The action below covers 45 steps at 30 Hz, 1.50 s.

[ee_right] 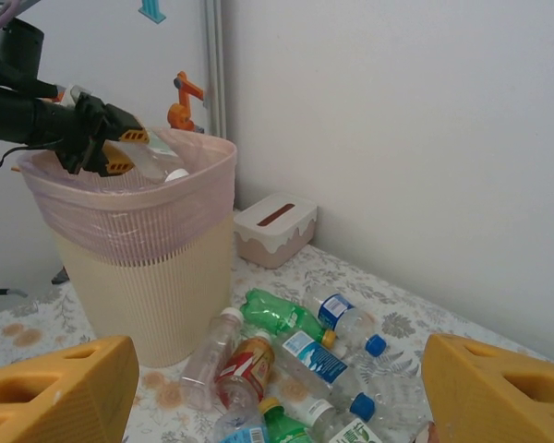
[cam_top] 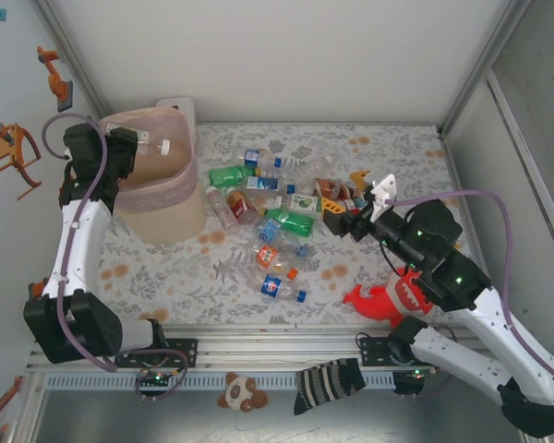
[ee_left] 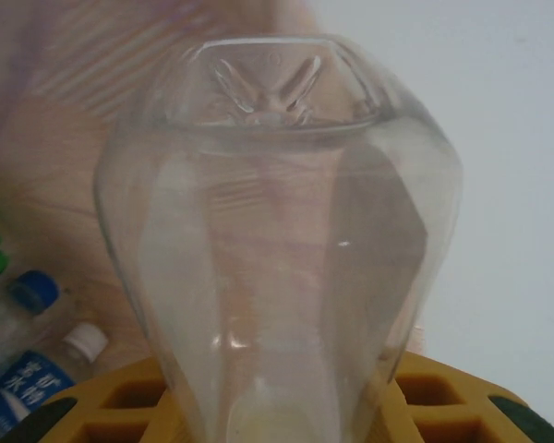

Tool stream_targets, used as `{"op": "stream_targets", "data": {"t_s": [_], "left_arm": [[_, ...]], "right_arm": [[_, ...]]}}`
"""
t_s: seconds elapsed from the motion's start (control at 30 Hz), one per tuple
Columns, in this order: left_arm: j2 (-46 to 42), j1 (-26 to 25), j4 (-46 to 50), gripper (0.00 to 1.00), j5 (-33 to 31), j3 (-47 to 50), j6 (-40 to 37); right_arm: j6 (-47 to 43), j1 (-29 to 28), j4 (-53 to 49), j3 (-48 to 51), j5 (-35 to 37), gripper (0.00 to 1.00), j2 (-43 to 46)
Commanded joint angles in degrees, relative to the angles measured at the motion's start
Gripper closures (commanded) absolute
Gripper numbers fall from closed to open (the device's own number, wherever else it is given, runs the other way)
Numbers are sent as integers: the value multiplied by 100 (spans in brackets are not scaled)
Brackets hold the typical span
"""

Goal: Put the plastic bottles in the bin

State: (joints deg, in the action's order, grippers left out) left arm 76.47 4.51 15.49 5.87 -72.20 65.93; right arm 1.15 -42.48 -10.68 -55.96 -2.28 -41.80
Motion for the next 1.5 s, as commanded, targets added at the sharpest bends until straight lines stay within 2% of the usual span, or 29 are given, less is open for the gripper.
{"op": "stream_targets", "data": {"t_s": [0.0,0.13,0.27,0.7,1.07,1.17,1.47], "left_arm": [[291,-69,786,74,-131,-402,412],[738,-201,1219,72,-73,-867,643],[1044,-351,1199,71,-23,-1093,954],[1734,-377,381,67,-123,-988,2804],[2282,-229,278,63,2,-895,3072],[2384,-176,279,58,125,-784,3066],[2268,-126,186,29,450,-687,3119]], "right_arm": [[92,-41,83,41,35,21,-32],[123,-37,83,60,31,21,-23],[135,-41,43,77,66,21,42],[157,-41,-110,9,114,21,101],[149,-41,-205,17,176,21,160],[163,-41,-186,24,159,21,129],[209,-41,-193,-89,132,21,43]]}}
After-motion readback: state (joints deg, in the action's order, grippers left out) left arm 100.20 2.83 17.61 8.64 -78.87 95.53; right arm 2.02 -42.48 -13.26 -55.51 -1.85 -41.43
